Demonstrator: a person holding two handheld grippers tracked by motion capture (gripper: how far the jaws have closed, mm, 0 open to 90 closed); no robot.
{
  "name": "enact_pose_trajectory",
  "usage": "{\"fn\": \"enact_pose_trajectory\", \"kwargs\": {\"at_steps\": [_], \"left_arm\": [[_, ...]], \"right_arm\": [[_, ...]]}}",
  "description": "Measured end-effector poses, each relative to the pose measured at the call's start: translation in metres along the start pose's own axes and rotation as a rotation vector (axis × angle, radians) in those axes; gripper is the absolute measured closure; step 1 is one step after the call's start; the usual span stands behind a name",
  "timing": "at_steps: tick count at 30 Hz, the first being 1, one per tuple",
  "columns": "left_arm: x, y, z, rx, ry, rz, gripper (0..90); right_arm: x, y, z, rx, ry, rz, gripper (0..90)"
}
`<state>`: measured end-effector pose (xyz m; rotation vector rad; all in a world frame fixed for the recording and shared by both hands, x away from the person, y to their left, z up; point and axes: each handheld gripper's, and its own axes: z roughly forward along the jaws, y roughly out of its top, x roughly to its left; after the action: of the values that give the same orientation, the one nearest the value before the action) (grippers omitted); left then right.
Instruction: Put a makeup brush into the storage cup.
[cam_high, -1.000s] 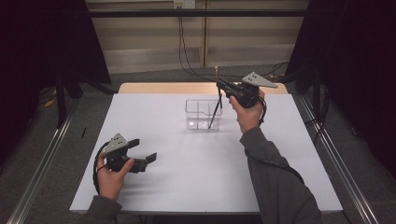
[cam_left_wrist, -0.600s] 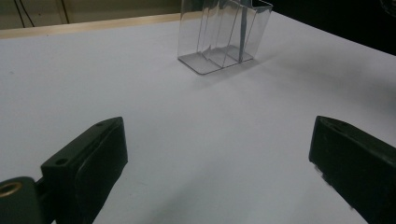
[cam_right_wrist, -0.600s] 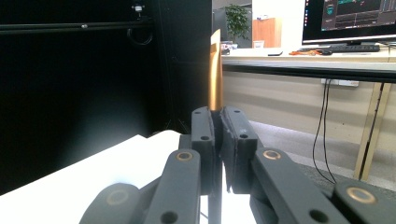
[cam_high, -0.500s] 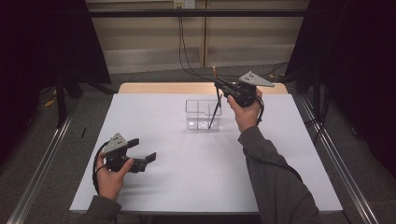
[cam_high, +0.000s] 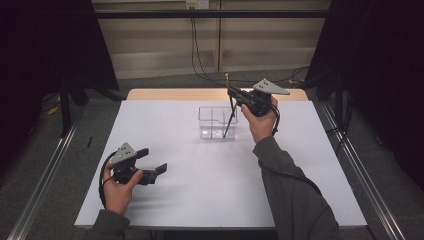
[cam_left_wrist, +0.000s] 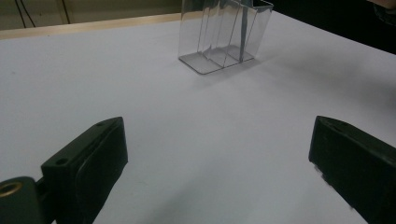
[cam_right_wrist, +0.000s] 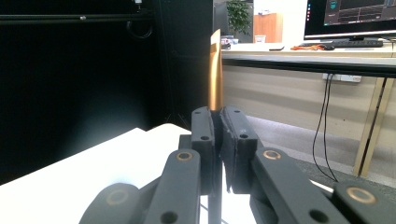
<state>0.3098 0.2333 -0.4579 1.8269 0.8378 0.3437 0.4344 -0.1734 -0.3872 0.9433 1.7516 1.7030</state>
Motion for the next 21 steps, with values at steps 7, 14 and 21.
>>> {"fn": "enact_pose_trajectory", "kwargs": {"at_steps": [7,14,21], "left_arm": [[0.0007,-0.0002,-0.0003,-0.004,-0.007,-0.001,4.2],[0.0001,-0.0003,0.0000,0.001,-0.002,0.002,4.2],[-0.0003,0.0000,-0.0002,0.003,0.005,0.004,4.2]], "right_arm": [[0.0000,-0.0036,0.0020,0.004,0.001,0.001,84.2],[0.0012,-0.0064,0.0028,0.012,0.008,0.004,84.2],[0.0003,-0.0094,0.0038,0.013,0.009,-0.005,84.2]]}}
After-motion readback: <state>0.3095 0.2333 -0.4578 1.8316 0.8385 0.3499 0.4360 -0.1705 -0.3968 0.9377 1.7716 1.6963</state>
